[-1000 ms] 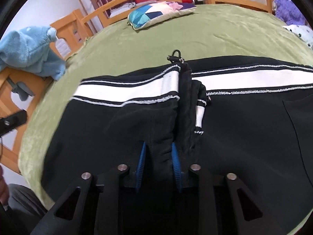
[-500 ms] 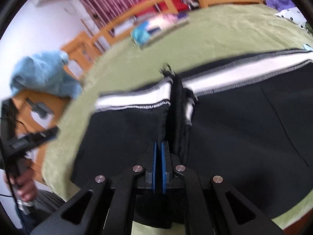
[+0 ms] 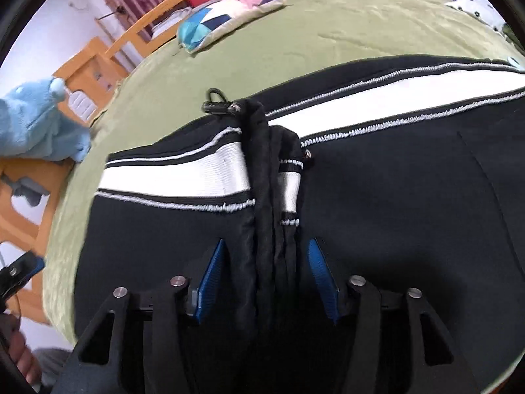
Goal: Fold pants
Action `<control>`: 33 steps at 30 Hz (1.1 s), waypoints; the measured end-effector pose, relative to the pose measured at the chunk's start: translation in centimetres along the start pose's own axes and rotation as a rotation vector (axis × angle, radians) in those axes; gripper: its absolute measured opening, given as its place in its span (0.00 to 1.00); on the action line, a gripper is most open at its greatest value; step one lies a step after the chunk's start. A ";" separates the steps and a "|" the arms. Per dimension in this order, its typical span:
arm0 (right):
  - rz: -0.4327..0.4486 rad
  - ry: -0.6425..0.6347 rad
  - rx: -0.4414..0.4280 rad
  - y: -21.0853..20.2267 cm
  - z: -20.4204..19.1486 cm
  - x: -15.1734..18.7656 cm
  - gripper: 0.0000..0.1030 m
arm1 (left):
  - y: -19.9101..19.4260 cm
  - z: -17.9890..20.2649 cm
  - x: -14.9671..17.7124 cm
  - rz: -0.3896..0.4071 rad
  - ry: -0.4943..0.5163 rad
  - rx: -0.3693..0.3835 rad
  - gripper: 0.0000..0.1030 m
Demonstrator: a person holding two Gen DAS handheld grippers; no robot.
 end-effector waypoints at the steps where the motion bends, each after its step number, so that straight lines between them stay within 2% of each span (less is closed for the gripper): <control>1: 0.010 -0.022 -0.002 -0.2 -0.5 -0.2 0.16 | 0.0 0.1 0.1 0.004 0.007 -0.002 0.69; 3: 0.076 -0.031 -0.015 -1.6 -0.8 -0.8 0.13 | 0.0 0.4 0.1 0.011 0.024 -0.010 0.69; 6: 0.216 0.061 -0.108 -6.1 0.2 -3.3 0.13 | 0.2 0.7 0.3 0.012 0.032 -0.005 0.69; 7: 0.236 0.041 -0.102 -6.9 0.4 -4.0 0.13 | 0.4 0.8 0.5 0.012 0.031 -0.002 0.69; 9: 0.211 -0.007 -0.017 -6.3 1.2 -4.5 0.16 | 0.9 1.3 0.7 0.012 0.038 -0.002 0.69; 10: 0.174 0.005 0.026 -5.2 2.0 -4.2 0.21 | 1.2 1.6 0.8 0.012 0.048 -0.002 0.69; 12: 0.070 0.088 0.089 -2.6 4.1 -2.9 0.20 | 1.8 2.7 0.9 0.010 0.083 0.005 0.69; 14: 0.065 0.140 0.065 -2.6 4.8 -2.5 0.19 | 2.1 3.7 1.1 0.012 0.107 0.012 0.69; 17: 0.136 0.111 0.035 -5.6 4.6 -2.5 0.21 | 2.4 4.5 1.2 0.001 0.111 0.025 0.69; 19: 0.185 0.089 -0.006 -7.5 4.2 -1.7 0.32 | 3.2 4.6 1.5 -0.033 0.102 0.031 0.69; 21: 0.144 0.052 -0.056 -7.7 3.0 -0.5 0.33 | 4.2 4.4 2.0 -0.089 0.076 0.019 0.69; 22: 0.093 0.028 -0.058 -7.0 2.5 0.5 0.34 | 4.6 4.4 2.3 -0.105 0.061 0.025 0.69; 23: 0.042 0.007 -0.042 -6.0 2.2 1.6 0.34 | 5.0 4.3 2.5 -0.121 0.039 0.034 0.69; 26: -0.032 -0.105 0.103 -3.9 1.9 3.4 0.35 | 5.5 4.1 2.9 -0.141 0.005 0.038 0.69; 30: 0.017 -0.068 0.047 -7.5 3.3 2.9 0.36 | 5.2 4.3 3.2 -0.122 0.015 0.018 0.69; 33: 0.141 -0.012 0.056 -12.3 5.8 0.7 0.36 | 4.7 4.8 3.3 -0.094 0.042 0.028 0.69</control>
Point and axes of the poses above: each gripper's, at about its wrist camera, not at the fingertips, and y roughly the way its jaws point, z to its right, x to its underside, the point moved 5 cm from there along y, roughly the way its jaws point, and after that the axes turned 7 degrees about z, right-handed, at the moved point
